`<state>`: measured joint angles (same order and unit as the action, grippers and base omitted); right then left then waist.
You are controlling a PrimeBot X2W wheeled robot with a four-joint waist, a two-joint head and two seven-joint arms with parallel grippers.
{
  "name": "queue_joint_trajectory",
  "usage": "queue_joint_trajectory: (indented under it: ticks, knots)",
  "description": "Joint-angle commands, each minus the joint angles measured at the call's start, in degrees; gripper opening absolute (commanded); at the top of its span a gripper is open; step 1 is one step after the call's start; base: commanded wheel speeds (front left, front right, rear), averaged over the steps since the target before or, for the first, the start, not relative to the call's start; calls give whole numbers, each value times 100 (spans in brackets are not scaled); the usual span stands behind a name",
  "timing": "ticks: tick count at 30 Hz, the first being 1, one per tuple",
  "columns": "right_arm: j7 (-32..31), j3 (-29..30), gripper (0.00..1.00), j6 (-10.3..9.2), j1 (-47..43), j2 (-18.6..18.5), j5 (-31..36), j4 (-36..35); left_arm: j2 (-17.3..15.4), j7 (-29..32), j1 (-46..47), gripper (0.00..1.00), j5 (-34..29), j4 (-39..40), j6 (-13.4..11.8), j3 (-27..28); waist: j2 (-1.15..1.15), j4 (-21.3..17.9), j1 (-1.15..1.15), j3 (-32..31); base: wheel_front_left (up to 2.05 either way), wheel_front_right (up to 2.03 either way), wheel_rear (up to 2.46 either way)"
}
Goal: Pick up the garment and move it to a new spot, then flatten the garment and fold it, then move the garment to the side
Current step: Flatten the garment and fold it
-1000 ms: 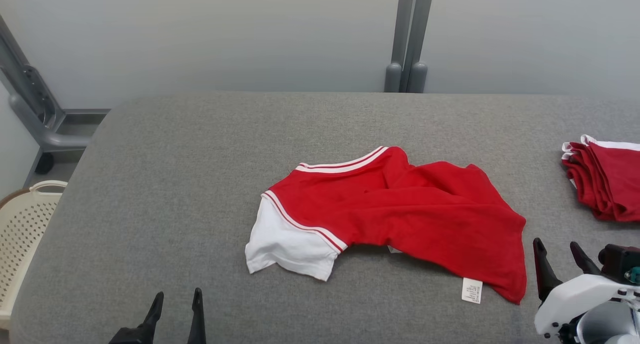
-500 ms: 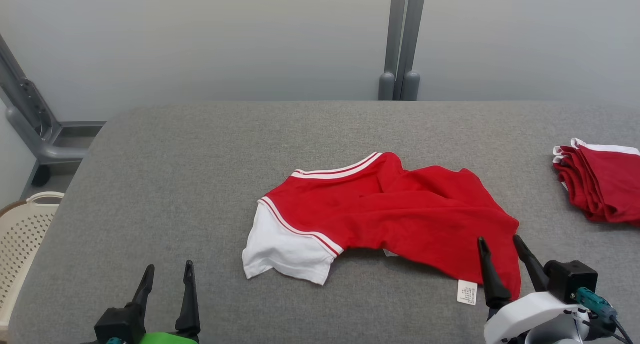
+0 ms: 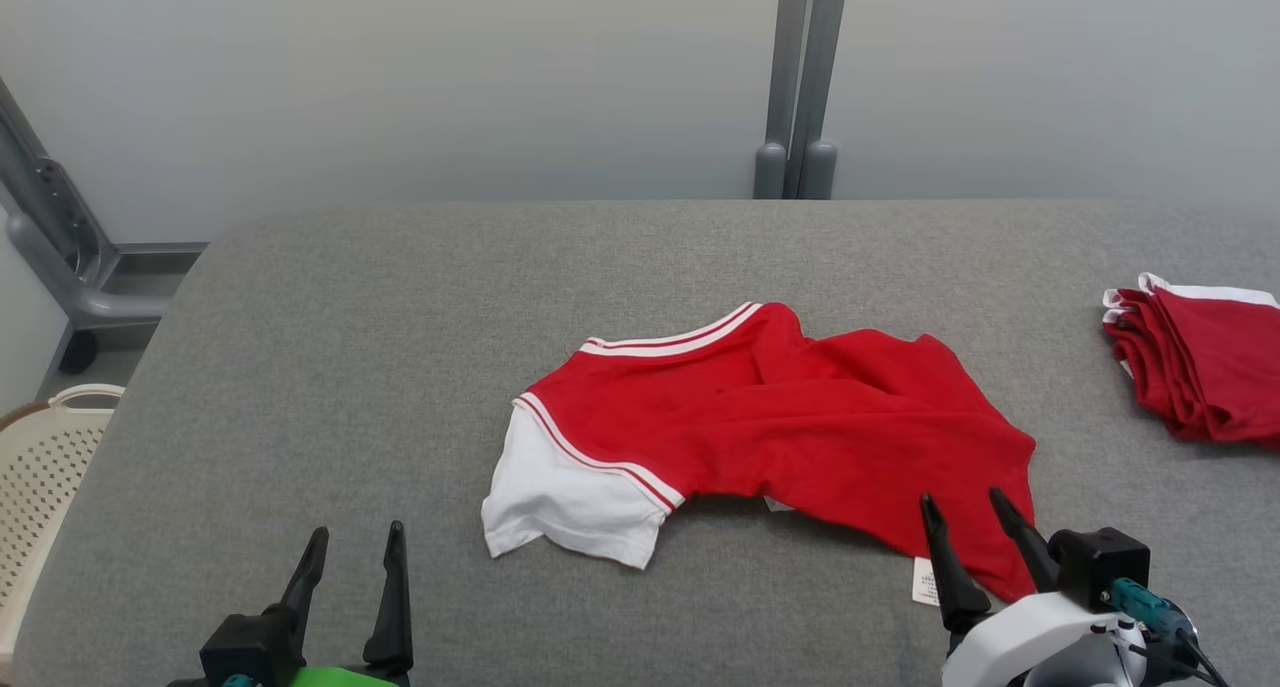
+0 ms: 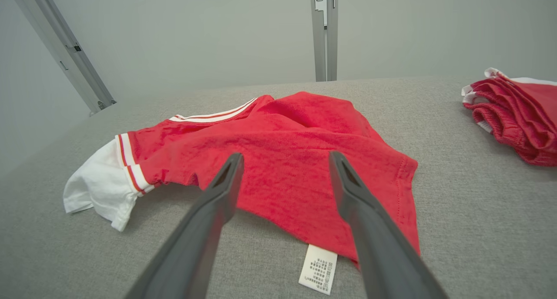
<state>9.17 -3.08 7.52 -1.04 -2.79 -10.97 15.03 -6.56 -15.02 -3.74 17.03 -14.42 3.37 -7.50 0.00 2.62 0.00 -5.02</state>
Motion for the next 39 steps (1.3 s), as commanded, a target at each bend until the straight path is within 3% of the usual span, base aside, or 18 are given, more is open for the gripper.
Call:
queue_joint_trajectory:
  ticks: [1, 16, 25, 30, 34, 39]
  knots:
    - [1, 23, 100, -7, -21, -12, -29, -6, -11, -19, 56, 100, -36, 4, 27, 18, 0, -7, 0, 10, 0, 0, 0]
    - [-154, 63, 100, -7, -6, -12, 12, -73, 66, -20, 126, 100, -115, -154, 129, 25, 0, -31, 0, 101, 0, 0, 0]
    - [-422, 337, 100, -7, 67, -13, 380, -52, 138, 316, 561, 100, -36, -845, 252, -355, 0, -262, 0, 394, 0, 0, 0]
    - [-822, 585, 100, -7, 123, -12, 634, 44, 219, 794, 1102, 100, 53, -1502, 103, -454, 0, -449, 0, 820, 0, 0, 0]
    - [-968, 656, 100, -7, 138, -10, 667, 142, 272, 925, 1434, 100, 141, -1825, -90, -430, 0, -555, 0, 1018, 0, 0, 0]
    - [-942, 665, 100, -7, 245, -12, 592, 337, 294, 1041, 1695, 100, 291, -2146, -159, -415, 0, -641, 0, 1165, 0, 0, 0]
